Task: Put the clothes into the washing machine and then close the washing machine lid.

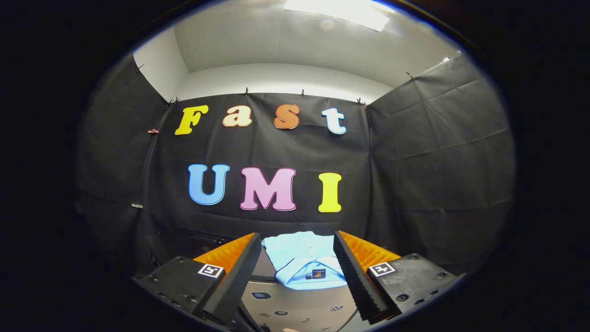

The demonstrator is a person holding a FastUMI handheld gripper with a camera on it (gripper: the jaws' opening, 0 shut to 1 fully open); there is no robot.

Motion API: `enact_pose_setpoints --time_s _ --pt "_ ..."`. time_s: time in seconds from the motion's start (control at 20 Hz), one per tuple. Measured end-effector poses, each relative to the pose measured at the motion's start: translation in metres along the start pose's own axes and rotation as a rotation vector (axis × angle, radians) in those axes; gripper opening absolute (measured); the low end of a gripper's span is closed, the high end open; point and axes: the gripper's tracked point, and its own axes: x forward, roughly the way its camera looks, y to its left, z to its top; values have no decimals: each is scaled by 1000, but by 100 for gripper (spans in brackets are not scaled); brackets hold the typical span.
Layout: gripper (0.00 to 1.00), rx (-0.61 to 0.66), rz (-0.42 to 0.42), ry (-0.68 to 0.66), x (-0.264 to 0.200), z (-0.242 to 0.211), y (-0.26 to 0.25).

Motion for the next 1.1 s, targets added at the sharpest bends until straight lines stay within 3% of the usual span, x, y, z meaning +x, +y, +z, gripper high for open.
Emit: enact_pose_setpoints --time_s 0.5,0.9,1.1 --pt "98 28 -13 35 61 14 -10" --pt "98 23 -1 151 154 7 -14" --pt "98 4 21 275 211 -20 -11"
